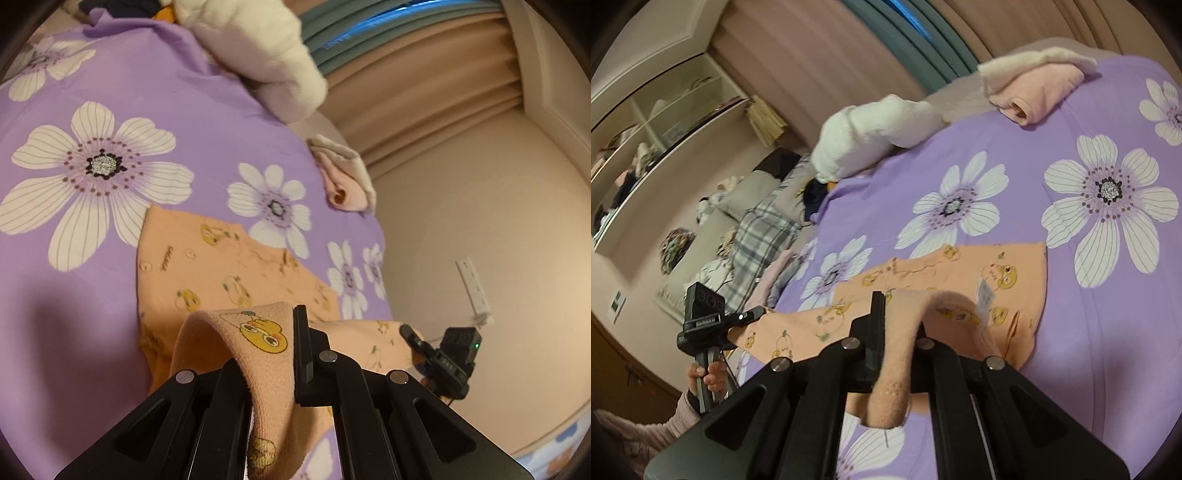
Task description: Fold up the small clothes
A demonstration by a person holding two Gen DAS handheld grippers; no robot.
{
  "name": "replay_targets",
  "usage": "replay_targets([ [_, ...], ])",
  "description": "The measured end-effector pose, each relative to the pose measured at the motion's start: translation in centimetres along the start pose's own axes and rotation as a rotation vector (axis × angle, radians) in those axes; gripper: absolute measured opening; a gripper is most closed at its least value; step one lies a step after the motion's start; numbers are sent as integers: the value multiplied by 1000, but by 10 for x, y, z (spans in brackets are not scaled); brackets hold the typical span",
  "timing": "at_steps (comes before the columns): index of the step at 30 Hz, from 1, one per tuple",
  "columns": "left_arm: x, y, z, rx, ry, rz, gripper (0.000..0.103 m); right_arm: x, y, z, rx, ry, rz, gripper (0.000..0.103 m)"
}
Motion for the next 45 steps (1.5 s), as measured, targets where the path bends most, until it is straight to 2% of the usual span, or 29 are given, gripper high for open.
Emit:
replay_targets([
  [7,36,-20,-18,-24,-39,-49,0,37,30,-7,61,-41,64,4],
  [17,80,-59,-31,-120,-123,-125,0,76,68,-11,167,-132,130,5],
  [22,96,-81,-39,-240,-147,-149,0,95,89,-11,261,-176,152,7],
  [26,106,-90,-46,-333,-163,-127,0,108,109,-12,369,-228,173,9],
  [27,108,-94,-47,-383,-171,-117,0,110,113,-13,403,-236,176,11],
  [29,110,-103,-50,-472,-176,-97,18,113,123,-17,504,-241,160,27],
  [30,108,-110,-52,-548,-156,-72,42,113,126,-19,541,-236,149,33],
  [31,106,-114,-56,-584,-133,-55,64,114,129,-21,579,-232,140,40],
  [32,102,-119,-62,-621,-96,-34,70,114,132,-24,631,-221,124,42],
  [34,94,-126,-74,-670,-34,-12,72,114,136,-29,674,-193,110,42],
  [37,90,-126,-87,-644,21,-21,72,110,140,-45,694,-106,78,46],
  [39,84,-127,-98,-607,59,-62,72,109,139,-53,666,-56,78,48],
  [41,82,-124,-101,-586,59,-79,72,108,137,-57,639,-40,97,48],
  [43,78,-114,-100,-519,47,-89,72,104,128,-58,583,-38,118,48],
  [45,71,-102,-97,-401,22,-140,72,97,112,-59,452,-49,147,47],
])
Point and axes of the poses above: each gripper's, at about its wrist camera, not at the fingertips, and x roughly the way its jaws point, y to its right, z to its underside, the point moved 5 cm from there along x, roughly the way its jaws point, and after that the axes turned 9 degrees about y, right-handed, at the moved point
